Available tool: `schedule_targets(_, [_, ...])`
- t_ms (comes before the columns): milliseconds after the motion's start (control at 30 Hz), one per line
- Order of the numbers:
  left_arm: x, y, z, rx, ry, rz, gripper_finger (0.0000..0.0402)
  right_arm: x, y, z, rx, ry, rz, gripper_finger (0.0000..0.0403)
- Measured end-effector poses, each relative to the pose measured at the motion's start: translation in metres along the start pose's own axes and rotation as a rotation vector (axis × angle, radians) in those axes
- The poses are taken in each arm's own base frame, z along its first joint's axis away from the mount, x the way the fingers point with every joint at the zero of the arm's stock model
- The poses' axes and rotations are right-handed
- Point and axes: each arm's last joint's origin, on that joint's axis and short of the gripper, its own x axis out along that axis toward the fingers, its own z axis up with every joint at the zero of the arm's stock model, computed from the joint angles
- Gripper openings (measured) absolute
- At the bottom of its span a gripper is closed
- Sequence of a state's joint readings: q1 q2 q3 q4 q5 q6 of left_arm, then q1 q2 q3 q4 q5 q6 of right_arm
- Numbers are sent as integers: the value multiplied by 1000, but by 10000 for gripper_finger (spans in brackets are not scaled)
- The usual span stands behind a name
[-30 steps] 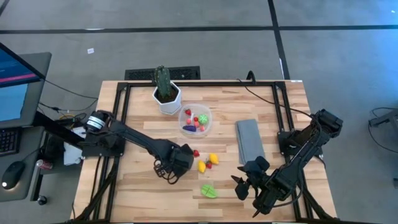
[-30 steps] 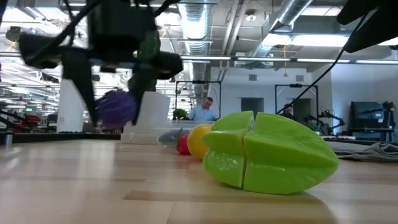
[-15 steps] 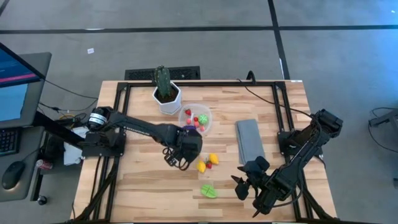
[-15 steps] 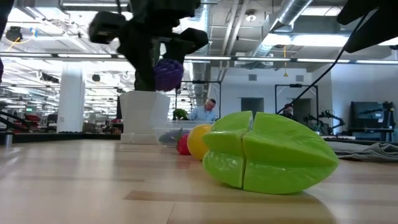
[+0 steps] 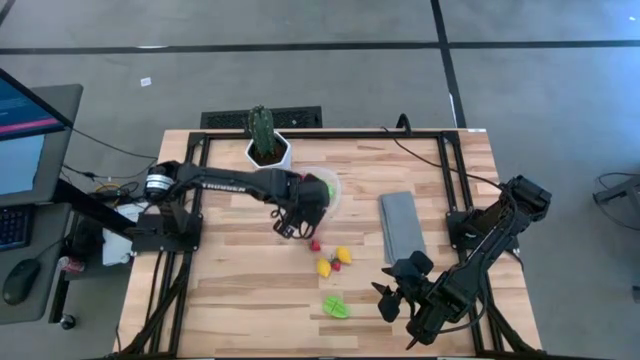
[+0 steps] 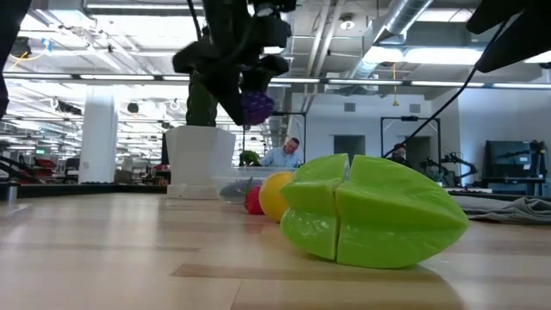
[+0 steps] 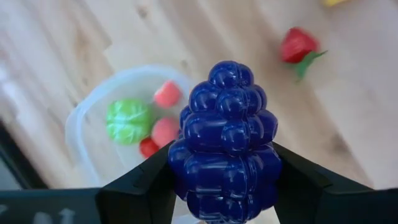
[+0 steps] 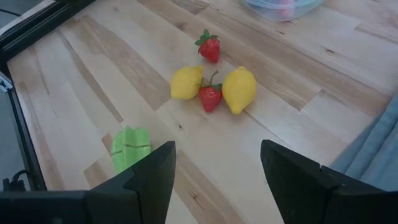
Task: Pick and placing Produce into tupperware
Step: Put the blueberry into the transparent bin
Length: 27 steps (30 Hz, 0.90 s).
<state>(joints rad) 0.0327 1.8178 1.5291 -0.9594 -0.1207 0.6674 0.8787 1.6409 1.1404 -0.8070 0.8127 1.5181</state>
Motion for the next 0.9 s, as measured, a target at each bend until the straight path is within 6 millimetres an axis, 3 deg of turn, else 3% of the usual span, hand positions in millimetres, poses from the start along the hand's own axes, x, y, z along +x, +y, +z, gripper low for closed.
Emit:
schedule_targets(700, [6, 72, -46, -244, -94, 145, 193, 2, -1, 2, -1, -2, -12, 260])
schedule_targets(900, [33, 81, -54, -371, -55, 112, 193, 4, -2, 4, -1, -3, -26, 260])
